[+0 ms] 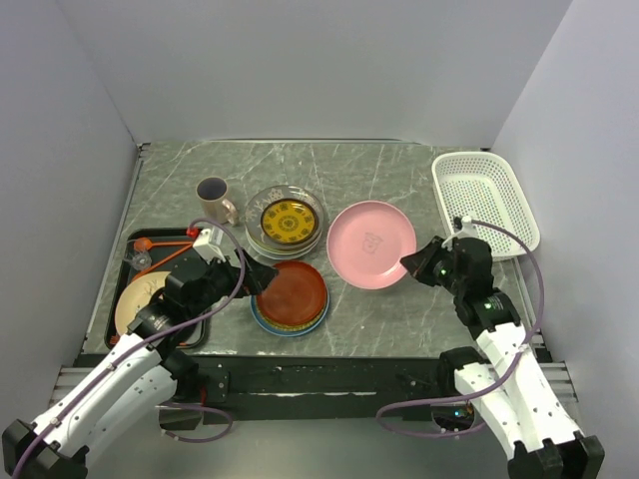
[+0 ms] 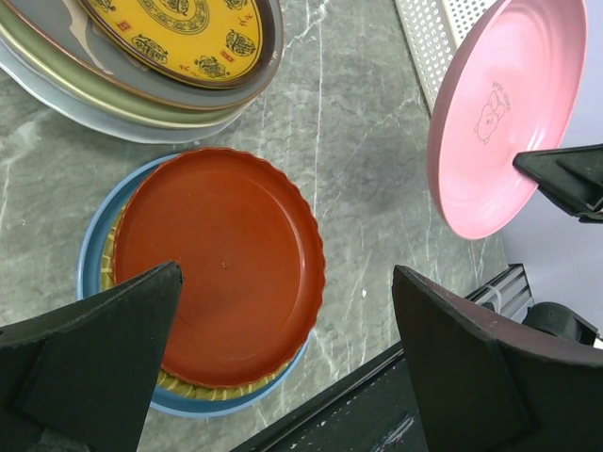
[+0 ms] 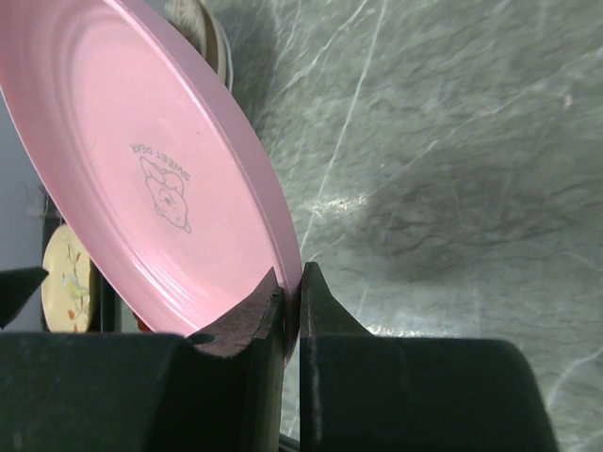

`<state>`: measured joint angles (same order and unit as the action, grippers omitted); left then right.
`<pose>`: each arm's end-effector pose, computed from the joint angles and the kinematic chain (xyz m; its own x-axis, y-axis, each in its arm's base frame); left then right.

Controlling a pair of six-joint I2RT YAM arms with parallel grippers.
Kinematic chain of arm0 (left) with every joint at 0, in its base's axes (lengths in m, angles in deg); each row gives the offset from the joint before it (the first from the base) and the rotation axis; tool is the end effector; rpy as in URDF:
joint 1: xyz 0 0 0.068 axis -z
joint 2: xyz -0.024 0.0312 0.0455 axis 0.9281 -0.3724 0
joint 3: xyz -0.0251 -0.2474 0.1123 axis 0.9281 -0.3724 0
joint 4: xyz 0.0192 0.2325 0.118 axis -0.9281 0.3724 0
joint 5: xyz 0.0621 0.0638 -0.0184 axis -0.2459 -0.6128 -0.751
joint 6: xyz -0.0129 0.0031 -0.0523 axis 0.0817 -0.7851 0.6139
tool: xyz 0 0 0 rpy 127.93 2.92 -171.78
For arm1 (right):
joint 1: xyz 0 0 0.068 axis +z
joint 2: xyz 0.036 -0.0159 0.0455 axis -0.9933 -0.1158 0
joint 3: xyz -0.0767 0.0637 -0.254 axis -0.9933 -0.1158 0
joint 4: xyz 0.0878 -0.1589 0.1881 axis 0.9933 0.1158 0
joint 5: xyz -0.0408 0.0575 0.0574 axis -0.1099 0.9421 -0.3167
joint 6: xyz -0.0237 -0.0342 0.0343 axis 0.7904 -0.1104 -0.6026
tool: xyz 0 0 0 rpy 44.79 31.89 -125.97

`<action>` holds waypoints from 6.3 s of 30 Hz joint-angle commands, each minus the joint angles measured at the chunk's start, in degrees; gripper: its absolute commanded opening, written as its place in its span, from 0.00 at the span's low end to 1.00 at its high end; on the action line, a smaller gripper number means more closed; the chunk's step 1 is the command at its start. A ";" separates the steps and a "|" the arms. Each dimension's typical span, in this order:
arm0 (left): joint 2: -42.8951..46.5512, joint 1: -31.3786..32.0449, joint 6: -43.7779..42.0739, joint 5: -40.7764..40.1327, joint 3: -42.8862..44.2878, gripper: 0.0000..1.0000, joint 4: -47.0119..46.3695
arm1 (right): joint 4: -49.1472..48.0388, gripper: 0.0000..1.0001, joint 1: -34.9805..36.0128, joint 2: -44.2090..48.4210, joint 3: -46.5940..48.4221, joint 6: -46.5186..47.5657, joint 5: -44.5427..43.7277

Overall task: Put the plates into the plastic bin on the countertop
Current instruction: Place the plate in the plastic bin.

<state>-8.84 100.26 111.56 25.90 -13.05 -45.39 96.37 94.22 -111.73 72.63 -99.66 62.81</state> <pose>0.1309 -0.0854 0.2541 -0.5934 -0.4335 -0.6782 0.2531 0.6994 -0.6684 0.1525 0.0370 0.2652 -0.5773 0.4575 -0.6763 -0.0490 0.8074 0.5880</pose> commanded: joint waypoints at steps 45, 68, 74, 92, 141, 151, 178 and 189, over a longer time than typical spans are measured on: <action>-4.50 0.05 -0.31 3.44 -0.75 0.99 -6.20 | -17.10 0.00 -28.54 -27.10 12.22 -4.37 15.44; -5.29 0.05 -1.54 3.70 1.18 0.99 -4.53 | -20.26 0.00 -34.95 -34.75 15.48 -9.64 13.94; -6.25 0.05 -1.10 4.58 0.57 0.99 -6.63 | -24.48 0.00 -34.87 -31.94 12.05 -15.95 9.30; -5.29 0.05 -1.36 4.67 -0.58 0.99 -7.25 | -29.57 0.00 -34.96 -27.81 6.88 -32.84 -10.05; -12.67 0.05 -1.37 5.37 -1.54 0.99 -13.23 | -34.76 0.00 -35.31 -49.51 15.66 -33.90 -14.27; -11.71 0.05 -1.28 5.20 -1.81 0.99 -12.79 | -34.41 0.00 -35.66 -51.27 15.74 -32.67 -12.43; -11.70 0.05 -1.54 6.16 -1.81 0.99 -13.32 | -39.68 0.39 -38.65 -53.91 13.81 -29.60 -0.48; -11.18 0.05 -1.80 6.16 -1.19 0.99 -12.35 | -43.73 0.48 -38.74 -52.59 12.05 -31.09 2.42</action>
<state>-21.19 100.26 110.97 31.27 -15.69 -56.55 57.51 55.82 -166.98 85.15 -130.00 63.42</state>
